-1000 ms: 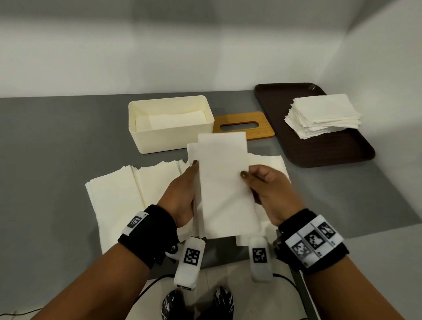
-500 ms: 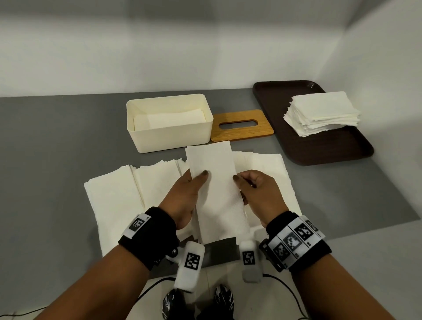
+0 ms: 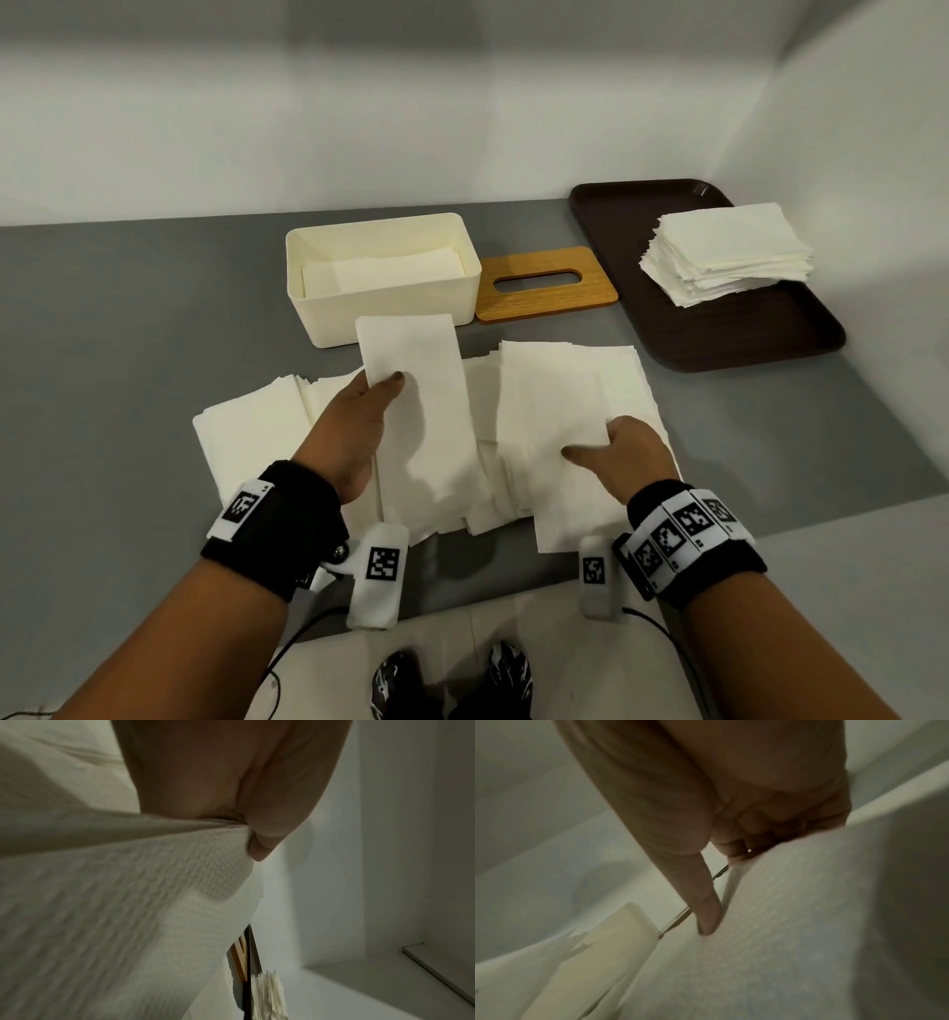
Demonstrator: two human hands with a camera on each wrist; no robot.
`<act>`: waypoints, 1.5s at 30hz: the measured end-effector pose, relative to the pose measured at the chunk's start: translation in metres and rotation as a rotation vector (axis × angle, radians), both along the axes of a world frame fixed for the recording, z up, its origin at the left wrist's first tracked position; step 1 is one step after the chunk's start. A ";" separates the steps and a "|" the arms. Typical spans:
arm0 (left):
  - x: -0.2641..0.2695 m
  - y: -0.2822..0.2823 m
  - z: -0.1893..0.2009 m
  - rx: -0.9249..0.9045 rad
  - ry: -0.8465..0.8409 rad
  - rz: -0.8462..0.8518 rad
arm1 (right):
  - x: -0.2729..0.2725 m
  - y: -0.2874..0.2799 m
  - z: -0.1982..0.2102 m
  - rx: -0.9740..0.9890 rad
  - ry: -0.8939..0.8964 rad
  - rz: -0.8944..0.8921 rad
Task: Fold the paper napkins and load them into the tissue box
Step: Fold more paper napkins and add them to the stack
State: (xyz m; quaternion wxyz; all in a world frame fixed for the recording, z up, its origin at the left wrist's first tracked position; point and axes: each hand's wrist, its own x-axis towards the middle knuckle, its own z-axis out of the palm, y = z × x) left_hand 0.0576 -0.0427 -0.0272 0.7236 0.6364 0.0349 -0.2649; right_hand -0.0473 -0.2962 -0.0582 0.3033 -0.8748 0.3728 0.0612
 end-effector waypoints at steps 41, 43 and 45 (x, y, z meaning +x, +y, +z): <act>-0.021 -0.040 0.013 -0.187 0.145 -0.041 | 0.017 0.054 0.041 0.497 -0.598 0.069; -0.021 -0.040 0.011 -0.161 0.126 -0.051 | 0.018 0.058 0.040 0.500 -0.582 0.079; -0.023 -0.041 0.010 -0.151 0.118 -0.075 | 0.019 0.061 0.039 0.503 -0.565 0.098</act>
